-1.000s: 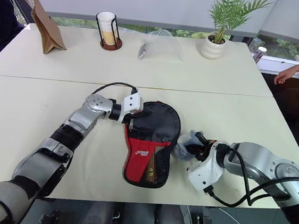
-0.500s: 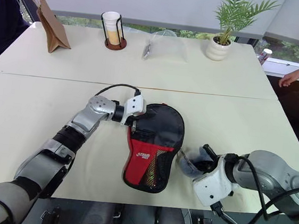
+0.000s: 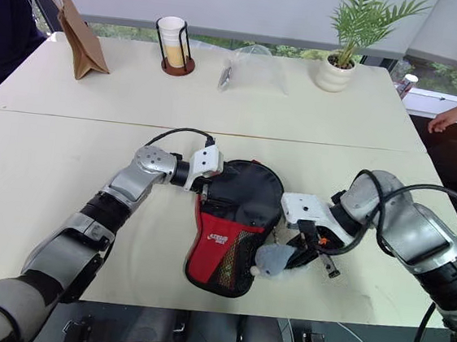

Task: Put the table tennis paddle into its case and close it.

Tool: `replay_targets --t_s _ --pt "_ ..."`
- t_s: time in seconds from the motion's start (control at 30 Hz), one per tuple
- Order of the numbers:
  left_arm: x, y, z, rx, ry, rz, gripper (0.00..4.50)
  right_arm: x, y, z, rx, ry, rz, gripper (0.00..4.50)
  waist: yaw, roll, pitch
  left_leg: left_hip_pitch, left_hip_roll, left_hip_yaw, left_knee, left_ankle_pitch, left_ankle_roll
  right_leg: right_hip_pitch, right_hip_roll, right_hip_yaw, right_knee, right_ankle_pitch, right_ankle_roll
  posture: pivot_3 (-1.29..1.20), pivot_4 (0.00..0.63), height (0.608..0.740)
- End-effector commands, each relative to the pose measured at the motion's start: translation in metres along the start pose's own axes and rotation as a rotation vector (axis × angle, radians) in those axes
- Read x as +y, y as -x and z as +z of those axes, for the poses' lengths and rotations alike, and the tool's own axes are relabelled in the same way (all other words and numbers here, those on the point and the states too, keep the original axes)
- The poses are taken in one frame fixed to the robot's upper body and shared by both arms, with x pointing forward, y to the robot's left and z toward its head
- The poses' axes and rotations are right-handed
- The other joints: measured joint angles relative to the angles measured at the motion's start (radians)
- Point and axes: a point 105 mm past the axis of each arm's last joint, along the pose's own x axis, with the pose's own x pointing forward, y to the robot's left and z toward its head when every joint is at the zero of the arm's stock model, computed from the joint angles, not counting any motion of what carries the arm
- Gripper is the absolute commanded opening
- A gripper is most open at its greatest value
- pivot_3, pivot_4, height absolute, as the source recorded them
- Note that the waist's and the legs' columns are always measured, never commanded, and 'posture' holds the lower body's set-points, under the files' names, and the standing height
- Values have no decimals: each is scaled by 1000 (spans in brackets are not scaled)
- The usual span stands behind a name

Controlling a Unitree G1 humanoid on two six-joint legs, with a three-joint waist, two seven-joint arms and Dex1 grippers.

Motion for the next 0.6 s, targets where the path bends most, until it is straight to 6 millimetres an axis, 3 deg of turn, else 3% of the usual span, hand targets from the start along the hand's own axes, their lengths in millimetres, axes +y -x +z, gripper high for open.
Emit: replay_targets --t_s 0.03,0.27,0.4,0.6 --pt "-13 -2 -34 124 57 -21 4500 21 -15 -8 22 -43 162 202 0 0 0 0 0 0 0 0 0 0 0 0 0 0 0 0 150 740" --pt "-20 -2 -35 127 63 -24 4500 30 -26 -26 112 -35 251 202 1 1 0 0 -1 1 -1 0 0 -2 -2 0 -1 -1 1 0 150 740" --pt "-22 -3 -37 134 68 -24 4500 36 -34 -49 233 28 299 202 2 1 0 0 -2 1 -1 -1 0 -4 -2 0 -1 -1 2 0 150 740" --pt "-24 -3 -38 138 75 -21 4500 41 -46 -64 323 153 353 202 2 -3 -5 0 -2 0 0 -2 -1 1 -2 -4 -8 -1 2 0 150 740"
